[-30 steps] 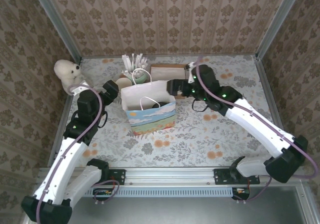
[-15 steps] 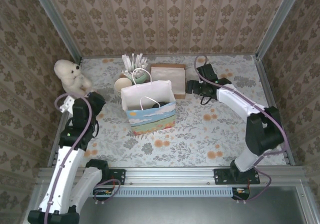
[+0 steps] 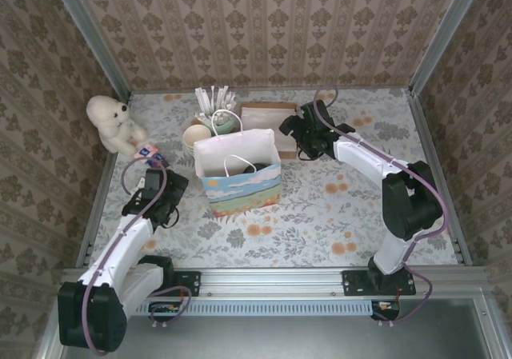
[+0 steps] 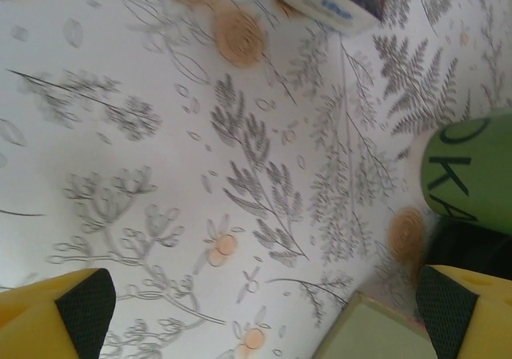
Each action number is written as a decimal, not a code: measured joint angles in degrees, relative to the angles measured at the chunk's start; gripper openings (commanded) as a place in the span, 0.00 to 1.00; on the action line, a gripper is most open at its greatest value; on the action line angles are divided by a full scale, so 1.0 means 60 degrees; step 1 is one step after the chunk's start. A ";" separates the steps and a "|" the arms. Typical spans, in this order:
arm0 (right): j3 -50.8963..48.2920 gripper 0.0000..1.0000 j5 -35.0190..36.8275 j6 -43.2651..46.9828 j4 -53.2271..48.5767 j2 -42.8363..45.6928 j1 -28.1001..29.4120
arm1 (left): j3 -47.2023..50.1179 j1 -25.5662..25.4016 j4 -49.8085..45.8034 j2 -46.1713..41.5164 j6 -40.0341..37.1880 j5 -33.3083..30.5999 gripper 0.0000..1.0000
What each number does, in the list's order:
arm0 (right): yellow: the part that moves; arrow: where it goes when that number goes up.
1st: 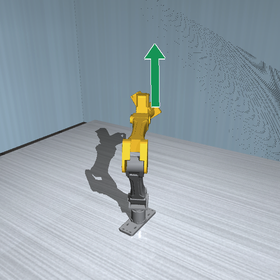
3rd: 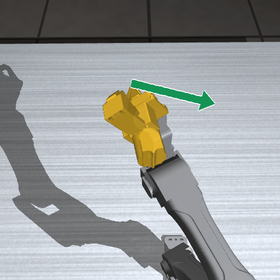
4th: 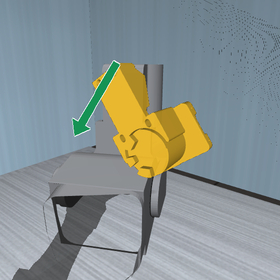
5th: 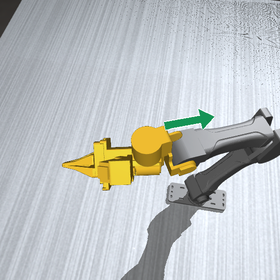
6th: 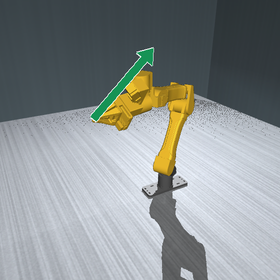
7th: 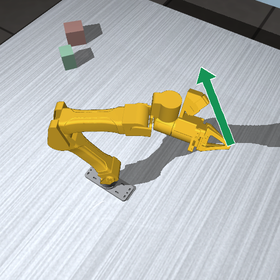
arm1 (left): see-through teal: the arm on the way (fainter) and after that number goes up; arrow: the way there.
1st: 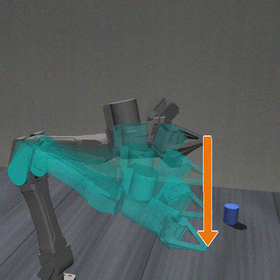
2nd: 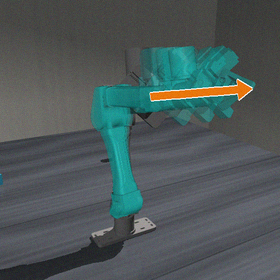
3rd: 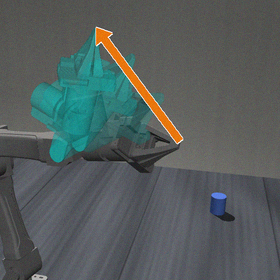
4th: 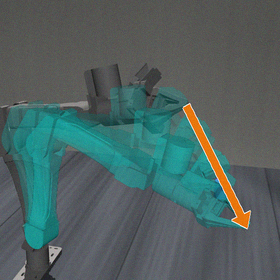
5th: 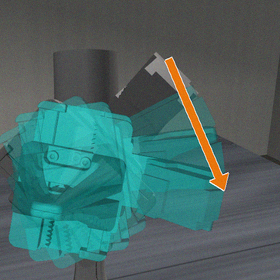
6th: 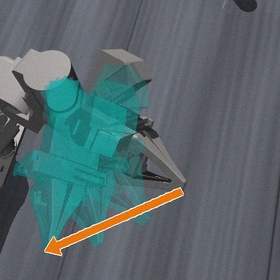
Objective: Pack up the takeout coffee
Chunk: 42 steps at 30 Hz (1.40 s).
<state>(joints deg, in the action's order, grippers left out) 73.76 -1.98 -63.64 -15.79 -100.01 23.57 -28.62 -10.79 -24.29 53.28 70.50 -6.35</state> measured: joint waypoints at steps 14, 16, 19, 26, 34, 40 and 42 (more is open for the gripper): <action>-0.0714 0.91 0.0339 -0.2943 0.1275 -0.0546 0.0441 | -0.0827 0.0000 0.1086 0.2127 -0.0627 0.1563 1.00; -0.0772 0.92 0.0346 -0.3151 0.1395 -0.0648 0.0459 | -0.0936 0.0000 0.1166 0.2437 -0.0736 0.1716 1.00; -0.0769 0.85 0.0437 -0.3238 0.1472 -0.0852 0.0495 | -0.1027 0.0000 0.1191 0.2714 -0.0889 0.1847 1.00; -0.0769 0.66 0.0707 -0.3512 0.1698 -0.1388 0.0521 | -0.1202 0.0000 0.1209 0.2820 -0.1191 0.1971 1.00; -0.0831 0.24 0.1293 -0.3107 0.2448 -0.1457 0.0521 | -0.1443 -0.0011 0.1315 0.3402 -0.1410 0.2200 1.00; -0.0965 0.10 0.1483 -0.2878 0.2805 -0.1446 0.0510 | -0.1647 -0.0182 0.1373 0.3763 -0.1472 0.2353 1.00; -0.1016 0.08 0.1530 -0.2790 0.2852 -0.1392 0.0510 | -0.1723 -0.0262 0.1381 0.3847 -0.1475 0.2361 1.00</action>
<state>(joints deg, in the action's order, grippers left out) 67.66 7.20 -80.38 1.32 -108.36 26.63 -38.96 -12.36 -16.01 76.36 61.65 7.81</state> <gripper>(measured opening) 0.097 0.992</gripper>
